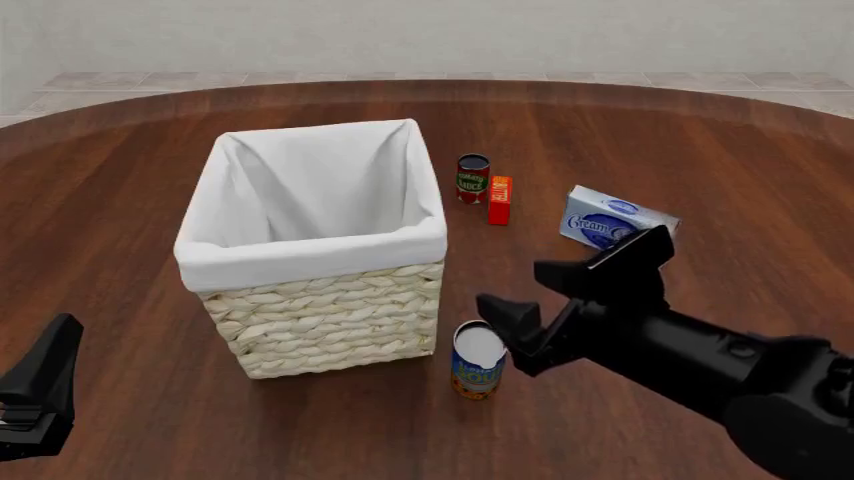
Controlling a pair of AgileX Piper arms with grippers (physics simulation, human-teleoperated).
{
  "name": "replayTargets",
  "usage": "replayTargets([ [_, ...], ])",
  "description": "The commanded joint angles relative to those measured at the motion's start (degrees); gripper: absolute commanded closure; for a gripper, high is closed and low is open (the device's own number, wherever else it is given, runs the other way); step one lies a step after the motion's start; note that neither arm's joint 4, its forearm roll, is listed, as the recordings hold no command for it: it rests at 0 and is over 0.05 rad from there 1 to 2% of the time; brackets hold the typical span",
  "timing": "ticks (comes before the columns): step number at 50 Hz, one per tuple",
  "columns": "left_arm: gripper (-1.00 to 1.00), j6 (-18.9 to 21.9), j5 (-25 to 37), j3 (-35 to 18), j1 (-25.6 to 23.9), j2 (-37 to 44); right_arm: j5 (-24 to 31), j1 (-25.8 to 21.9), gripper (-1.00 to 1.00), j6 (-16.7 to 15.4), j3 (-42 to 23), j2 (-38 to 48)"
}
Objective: Pick up the alphabet soup and put it in the basket.
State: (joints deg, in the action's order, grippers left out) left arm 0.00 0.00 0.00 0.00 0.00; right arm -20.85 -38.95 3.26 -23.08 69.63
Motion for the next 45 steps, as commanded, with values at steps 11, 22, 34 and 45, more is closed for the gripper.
replayTargets([
  [11, -1.0, 0.0, 0.0, 0.0, 0.0, 0.0, -1.17, 0.33, -1.0, 0.6, 0.86, 1.11],
  [22, -1.0, 0.0, 0.0, 0.0, 0.0, 0.0, -2.14, 0.22, -1.0, 0.8, 0.75, 2.58],
  [34, -1.0, 0.0, 0.0, 0.0, 0.0, 0.0, -3.62, 0.28, -1.0, 0.92, 0.91, 4.48],
  [45, -1.0, 0.0, 0.0, 0.0, 0.0, 0.0, -4.31, 0.21, -1.0, 1.1, 0.99, 5.59],
])
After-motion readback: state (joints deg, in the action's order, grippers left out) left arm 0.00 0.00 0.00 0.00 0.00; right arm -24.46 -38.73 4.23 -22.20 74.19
